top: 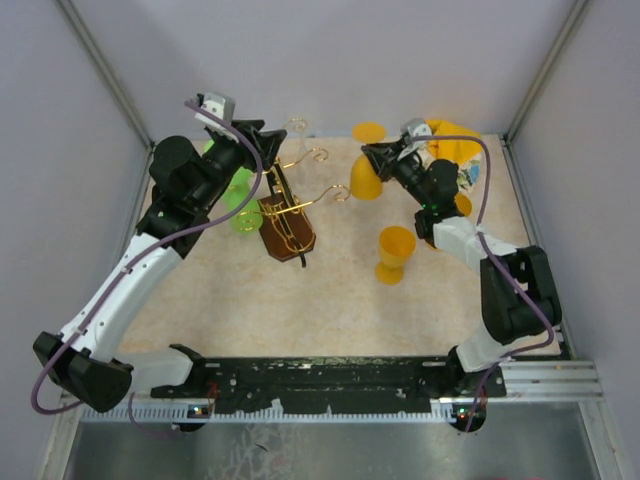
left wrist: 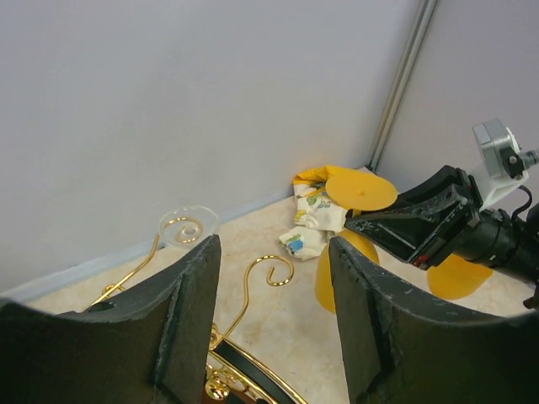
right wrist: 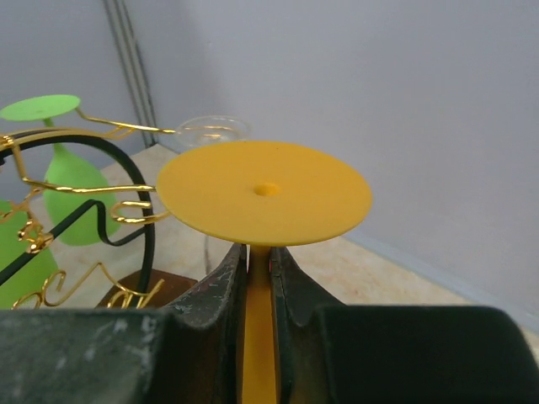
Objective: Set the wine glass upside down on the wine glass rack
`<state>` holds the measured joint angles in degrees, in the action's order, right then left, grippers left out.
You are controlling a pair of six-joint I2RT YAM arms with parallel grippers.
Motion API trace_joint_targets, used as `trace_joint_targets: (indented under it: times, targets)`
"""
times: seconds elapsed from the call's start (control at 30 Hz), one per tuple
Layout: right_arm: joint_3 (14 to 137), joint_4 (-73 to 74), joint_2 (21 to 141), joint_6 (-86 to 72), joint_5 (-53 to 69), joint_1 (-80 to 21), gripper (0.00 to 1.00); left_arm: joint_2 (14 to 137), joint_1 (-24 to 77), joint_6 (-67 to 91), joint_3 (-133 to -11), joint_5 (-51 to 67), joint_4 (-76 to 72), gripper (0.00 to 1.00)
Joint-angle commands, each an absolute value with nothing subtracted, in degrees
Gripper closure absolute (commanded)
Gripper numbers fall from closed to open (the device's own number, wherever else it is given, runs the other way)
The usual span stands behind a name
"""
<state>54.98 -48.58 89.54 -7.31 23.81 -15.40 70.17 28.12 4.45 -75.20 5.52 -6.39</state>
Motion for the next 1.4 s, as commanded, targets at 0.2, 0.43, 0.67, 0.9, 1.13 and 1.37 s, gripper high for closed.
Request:
trace_joint_targets:
  times: [0.2,0.43,0.67,0.9,1.13,1.37]
  targets:
    - [54.7,-70.0,97.5,-2.3,31.3,-19.2,1.00,69.2,27.7,4.0,-76.9,6.4,-4.1,0.39]
    - [57.6,-71.3,100.6,-5.0,38.3,-19.2,1.00,69.9,27.7,4.3,-77.3,8.0,-4.2,0.39]
    - [59.8,-72.5,102.4,-6.7,42.9,-19.6,1.00,70.6,27.7,4.4,-77.3,7.8,-4.1,0.39]
    - [62.8,-67.8,104.5,-5.7,44.9,-20.6,1.00,71.1,27.7,4.5,-77.6,8.1,-4.0,0.39]
    - [64.6,-63.8,105.7,-3.0,45.6,-22.2,1.00,71.2,27.6,4.4,-77.6,8.2,-3.6,0.39]
    - [67.0,-63.3,107.4,-3.4,45.5,-23.5,1.00,71.5,27.6,4.6,-77.4,8.5,-3.6,0.39]
